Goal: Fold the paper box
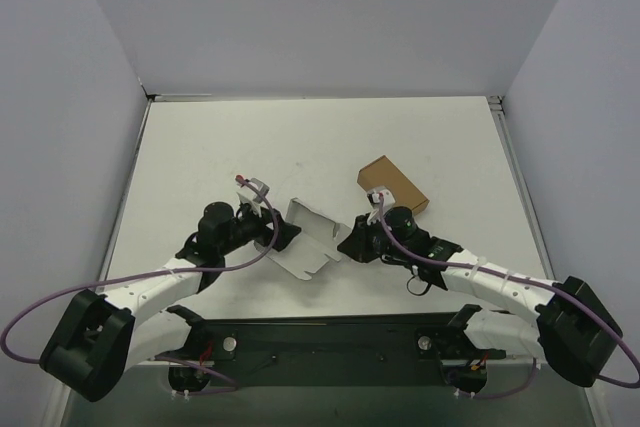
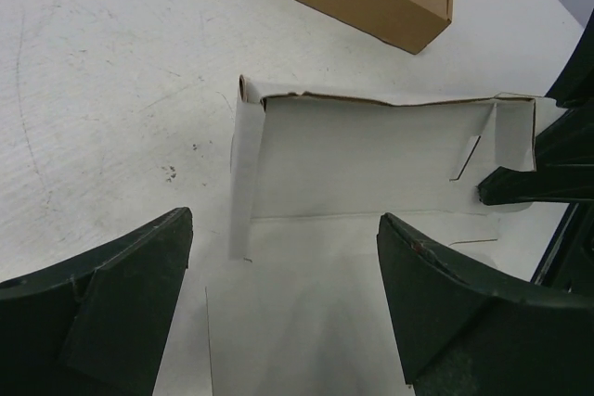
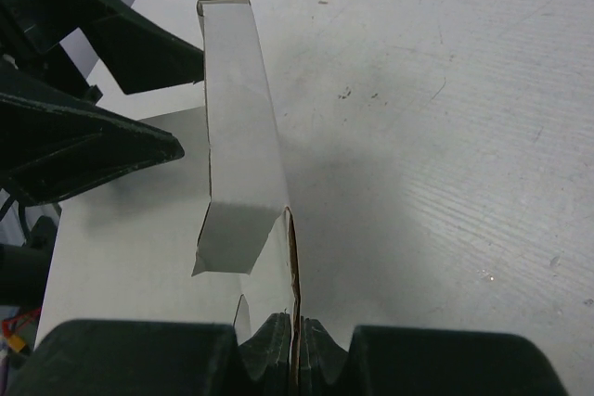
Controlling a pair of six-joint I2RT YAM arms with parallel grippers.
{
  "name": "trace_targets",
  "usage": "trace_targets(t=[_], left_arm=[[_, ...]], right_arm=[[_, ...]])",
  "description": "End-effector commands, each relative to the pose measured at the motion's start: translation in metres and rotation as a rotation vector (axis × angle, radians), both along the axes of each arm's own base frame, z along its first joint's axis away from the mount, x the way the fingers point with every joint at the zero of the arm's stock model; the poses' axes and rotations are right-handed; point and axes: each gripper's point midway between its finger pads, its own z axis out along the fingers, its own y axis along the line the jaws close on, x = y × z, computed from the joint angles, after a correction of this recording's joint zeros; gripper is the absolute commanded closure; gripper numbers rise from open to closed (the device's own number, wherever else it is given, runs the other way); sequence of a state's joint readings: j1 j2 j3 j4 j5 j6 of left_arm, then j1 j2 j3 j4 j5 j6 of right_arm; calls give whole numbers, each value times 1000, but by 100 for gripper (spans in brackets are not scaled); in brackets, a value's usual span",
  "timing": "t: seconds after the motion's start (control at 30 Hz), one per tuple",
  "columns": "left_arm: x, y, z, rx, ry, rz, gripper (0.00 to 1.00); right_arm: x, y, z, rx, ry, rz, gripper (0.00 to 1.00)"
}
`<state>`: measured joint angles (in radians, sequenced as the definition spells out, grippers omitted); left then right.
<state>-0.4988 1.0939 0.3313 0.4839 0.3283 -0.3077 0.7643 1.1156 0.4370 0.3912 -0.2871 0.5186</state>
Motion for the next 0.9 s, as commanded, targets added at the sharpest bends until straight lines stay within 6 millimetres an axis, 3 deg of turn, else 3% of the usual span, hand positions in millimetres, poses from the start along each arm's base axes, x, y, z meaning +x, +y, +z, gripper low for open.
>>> trace_targets(t=[0.0,0.23,0.43,0.57,0.7,0.87], left_arm=[[-3,-9,26,-69,-57,-68,10],[5,6,23,-64,-46,9,9],[-5,-7,27,-108,-42,-86,15],[-10,-14,32,-142,-48,-134,23],[-21,-22,38,-187,-54,-213,38],[-34,-30,47,-241,-75,-300,48]], right_arm=[[-12,9,24,23,-27,128,100],[-25,12,37,55,-15,196,100],[-30,14,48,73,-18,232,100],[-33,16,56,92,-26,251,100],[-35,15,61,112,-34,279,100],[-44,15,73,175,-25,356,100]])
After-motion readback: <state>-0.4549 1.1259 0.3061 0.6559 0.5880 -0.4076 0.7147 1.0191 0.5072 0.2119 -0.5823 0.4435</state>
